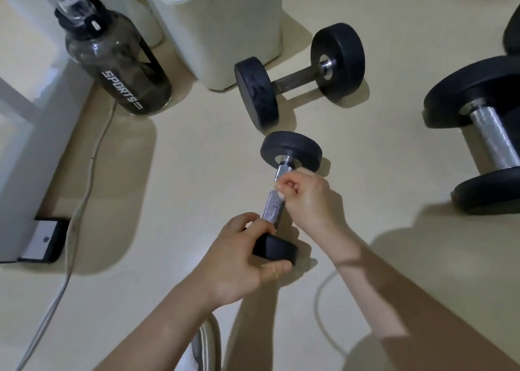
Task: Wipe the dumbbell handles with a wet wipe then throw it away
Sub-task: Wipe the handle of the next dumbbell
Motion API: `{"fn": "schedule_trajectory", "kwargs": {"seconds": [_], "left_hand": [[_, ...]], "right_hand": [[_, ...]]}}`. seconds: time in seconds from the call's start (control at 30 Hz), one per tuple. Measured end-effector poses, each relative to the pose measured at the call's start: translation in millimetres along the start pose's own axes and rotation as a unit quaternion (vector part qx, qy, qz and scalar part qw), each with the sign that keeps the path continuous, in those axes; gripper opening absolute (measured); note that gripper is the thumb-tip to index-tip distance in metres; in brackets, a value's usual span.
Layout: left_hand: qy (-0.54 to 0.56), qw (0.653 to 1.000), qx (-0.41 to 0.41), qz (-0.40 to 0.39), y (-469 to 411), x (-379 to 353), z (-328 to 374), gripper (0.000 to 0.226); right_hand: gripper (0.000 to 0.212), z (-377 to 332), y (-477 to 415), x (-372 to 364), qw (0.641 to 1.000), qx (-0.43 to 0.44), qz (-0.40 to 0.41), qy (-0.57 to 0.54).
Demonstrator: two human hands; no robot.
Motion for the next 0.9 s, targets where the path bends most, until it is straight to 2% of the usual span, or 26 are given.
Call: {"fn": "schedule_trajectory", "kwargs": {"seconds": [0.1, 0.17, 0.23, 0.33, 0.4, 0.47, 0.57, 0.63, 0.7, 0.77, 0.83, 0.9], "left_hand": [[-0.066, 0.997, -0.017, 0.026, -2, 8, -1, 0.047], [-0.174, 0.983, -0.044, -0.044, -11, 19, 5, 0.041], [-0.251, 0.953, -0.077, -0.149, -24, 26, 10, 0.038], [-0.348, 0.891, -0.142, -0.254, -31, 33, 17, 0.035], [-0.414, 0.843, -0.191, -0.286, -27, 33, 12, 0.027], [-0.451, 0.809, -0.213, -0.312, -20, 40, -4, 0.020], [-0.453, 0.794, -0.199, -0.353, -14, 60, -33, 0.025], [-0.440, 0.800, -0.192, -0.360, -14, 69, -45, 0.031], [-0.404, 0.830, -0.197, -0.331, -11, 73, -52, 0.032], [-0.339, 0.881, -0.221, -0.243, -3, 75, -59, 0.031], [-0.277, 0.923, -0.210, -0.167, 6, 79, -69, 0.048], [-0.224, 0.948, -0.199, -0.111, 14, 78, -79, 0.060]], "right_hand": [[0.012, 0, -1, -7, 1.000, 0.000, 0.004, -0.011], [0.014, 5, 19, -22, 0.998, 0.027, -0.052, 0.025], [0.010, 1, 16, -25, 0.995, 0.050, -0.064, 0.056], [0.012, -22, -15, -14, 0.999, 0.025, 0.002, 0.023], [0.016, -35, -8, -29, 0.995, 0.057, -0.043, 0.065], [0.018, -40, 16, -47, 0.984, 0.102, -0.106, 0.102], [0.014, -46, 20, -50, 0.982, 0.090, -0.141, 0.089], [0.013, -53, -4, -44, 0.986, 0.053, -0.141, 0.073], [0.013, -59, -31, -39, 0.989, 0.023, -0.134, 0.062], [0.017, -69, -46, -42, 0.985, 0.029, -0.144, 0.090], [0.018, -80, -50, -56, 0.980, 0.051, -0.144, 0.124], [0.014, -85, -51, -70, 0.978, 0.068, -0.132, 0.149]]}}
Point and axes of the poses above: each hand's wrist, its own y-axis away from the middle knuckle, its own x-axis out of the back of the hand, z = x × y, the point moved 8 cm from there along -y, towards the middle knuckle, and after that the axes turned 12 degrees about -x, right-handed, at the moved point
